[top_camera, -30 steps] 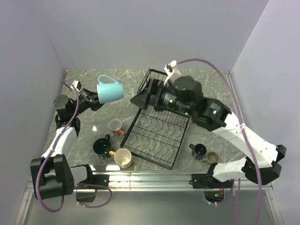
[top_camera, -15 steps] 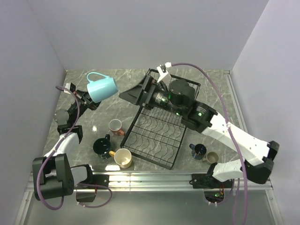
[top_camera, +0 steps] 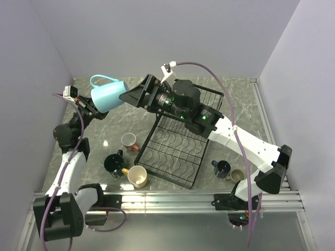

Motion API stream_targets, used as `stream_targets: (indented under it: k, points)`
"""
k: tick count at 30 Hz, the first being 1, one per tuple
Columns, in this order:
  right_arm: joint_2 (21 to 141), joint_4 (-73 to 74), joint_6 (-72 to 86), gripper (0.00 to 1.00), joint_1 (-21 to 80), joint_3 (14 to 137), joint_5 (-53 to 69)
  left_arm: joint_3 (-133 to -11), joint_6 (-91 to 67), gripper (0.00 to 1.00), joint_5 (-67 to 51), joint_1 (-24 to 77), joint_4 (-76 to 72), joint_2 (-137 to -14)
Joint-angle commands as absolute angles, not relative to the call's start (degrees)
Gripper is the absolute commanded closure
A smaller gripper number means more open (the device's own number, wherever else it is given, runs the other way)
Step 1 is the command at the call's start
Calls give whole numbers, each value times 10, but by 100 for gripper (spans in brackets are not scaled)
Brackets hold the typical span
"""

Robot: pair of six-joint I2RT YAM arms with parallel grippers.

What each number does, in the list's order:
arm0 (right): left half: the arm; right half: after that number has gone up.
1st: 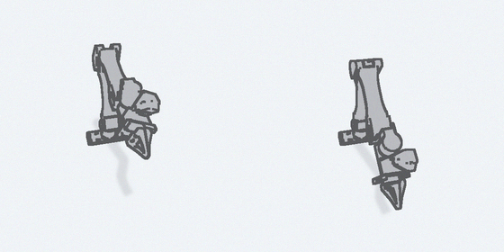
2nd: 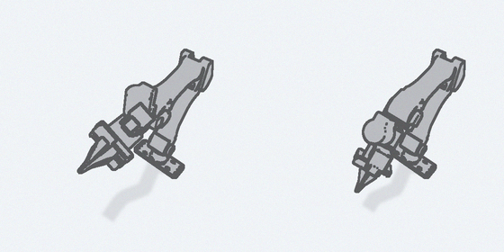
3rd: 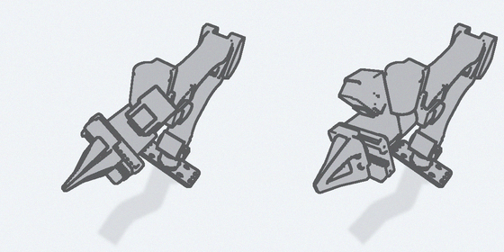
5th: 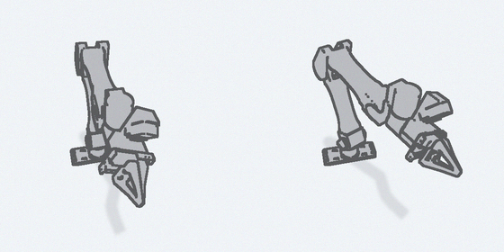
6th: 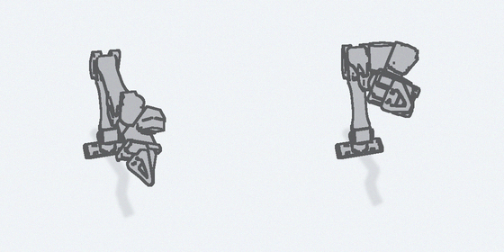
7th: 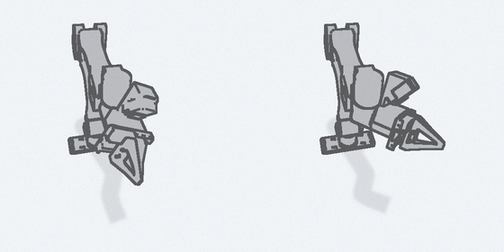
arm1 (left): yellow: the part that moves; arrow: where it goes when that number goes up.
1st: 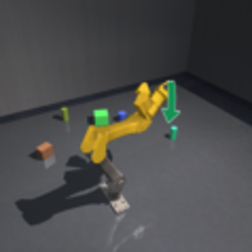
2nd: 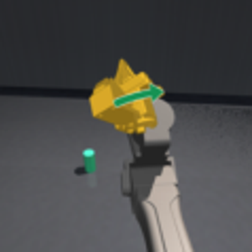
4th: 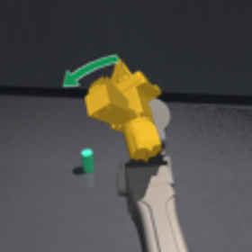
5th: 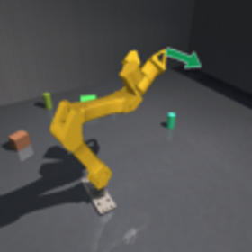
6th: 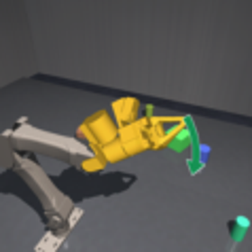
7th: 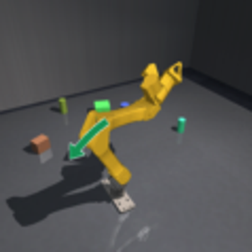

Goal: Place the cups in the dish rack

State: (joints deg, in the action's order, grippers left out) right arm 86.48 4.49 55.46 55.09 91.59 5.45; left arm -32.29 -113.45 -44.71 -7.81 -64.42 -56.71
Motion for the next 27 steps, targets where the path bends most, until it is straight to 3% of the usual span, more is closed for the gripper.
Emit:
stream_targets:
  k: [1,27]
  points:
    - [846,-27,550,0,543,918,55,-366,-1234,99,-423,-76,-612,-544]
    - [976,-88,505,0,546,1065,72,-415,-1281,99,-346,-47,-496,-533]
